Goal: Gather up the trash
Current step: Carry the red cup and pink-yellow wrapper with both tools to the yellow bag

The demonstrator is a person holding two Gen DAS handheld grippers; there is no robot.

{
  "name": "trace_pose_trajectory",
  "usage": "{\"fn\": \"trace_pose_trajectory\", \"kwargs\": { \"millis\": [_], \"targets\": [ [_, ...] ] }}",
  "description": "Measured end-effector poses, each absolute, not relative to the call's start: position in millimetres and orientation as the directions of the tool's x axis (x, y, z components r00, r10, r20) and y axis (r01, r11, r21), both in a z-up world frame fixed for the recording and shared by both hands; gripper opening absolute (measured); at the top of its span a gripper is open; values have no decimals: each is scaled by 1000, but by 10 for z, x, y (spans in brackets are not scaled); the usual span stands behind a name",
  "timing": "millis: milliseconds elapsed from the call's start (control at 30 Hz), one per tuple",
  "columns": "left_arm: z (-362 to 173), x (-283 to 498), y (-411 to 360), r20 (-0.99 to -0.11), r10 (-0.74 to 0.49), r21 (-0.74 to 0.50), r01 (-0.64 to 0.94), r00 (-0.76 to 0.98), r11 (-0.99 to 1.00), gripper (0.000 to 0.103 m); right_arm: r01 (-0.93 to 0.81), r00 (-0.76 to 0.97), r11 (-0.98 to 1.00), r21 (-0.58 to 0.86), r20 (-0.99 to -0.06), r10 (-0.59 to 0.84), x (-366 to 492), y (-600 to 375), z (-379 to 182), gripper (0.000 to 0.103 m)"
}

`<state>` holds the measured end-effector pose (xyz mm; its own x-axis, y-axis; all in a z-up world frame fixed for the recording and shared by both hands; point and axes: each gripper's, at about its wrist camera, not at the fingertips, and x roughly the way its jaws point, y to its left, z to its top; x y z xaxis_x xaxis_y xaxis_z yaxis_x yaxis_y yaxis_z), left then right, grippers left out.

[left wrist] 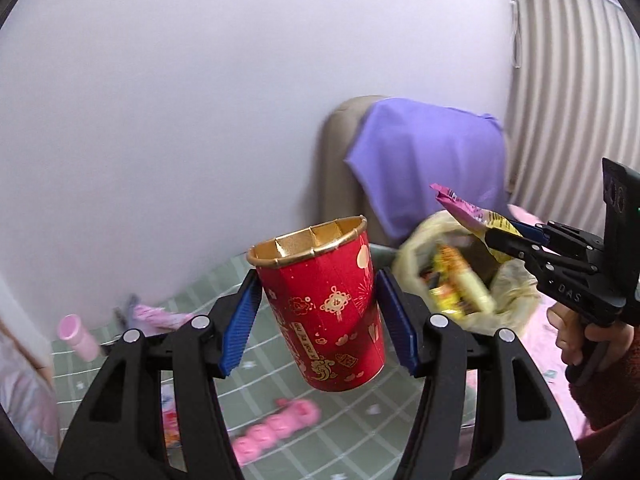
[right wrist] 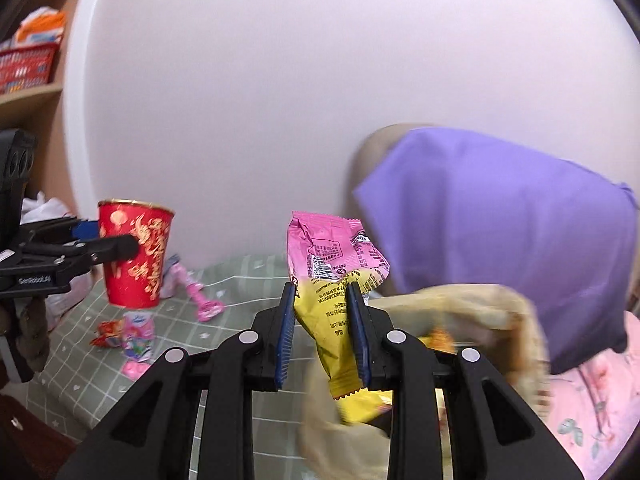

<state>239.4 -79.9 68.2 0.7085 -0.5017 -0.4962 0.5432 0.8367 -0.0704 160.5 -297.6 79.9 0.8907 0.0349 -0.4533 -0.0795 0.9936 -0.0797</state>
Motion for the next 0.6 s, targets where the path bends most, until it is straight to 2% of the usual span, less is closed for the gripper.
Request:
{"fn": "trace_pose_trajectory", "kwargs": {
  "millis": [100, 267, 400, 600],
  "targets": [
    [704, 2383, -1020, -503, -542, -82, 587, 673, 805, 56, -12, 891, 999, -47, -455, -11, 1481, -3234, 834, 25],
    [701, 2439, -1321, -503, -665, -191, 680, 552, 708, 56, 74, 889, 997, 2, -453, -65, 1288, -3556, 876, 25],
    [648, 2673, -1557, -471, -817, -408, 738, 334, 537, 56, 131, 889, 991, 1, -443, -117, 1175, -3707, 932, 25],
    [496, 2928, -2302, -503, -855, -477, 785, 126, 396, 57, 191, 892, 981, 27, -421, -162, 1085, -3889, 999, 25]
  ]
}}
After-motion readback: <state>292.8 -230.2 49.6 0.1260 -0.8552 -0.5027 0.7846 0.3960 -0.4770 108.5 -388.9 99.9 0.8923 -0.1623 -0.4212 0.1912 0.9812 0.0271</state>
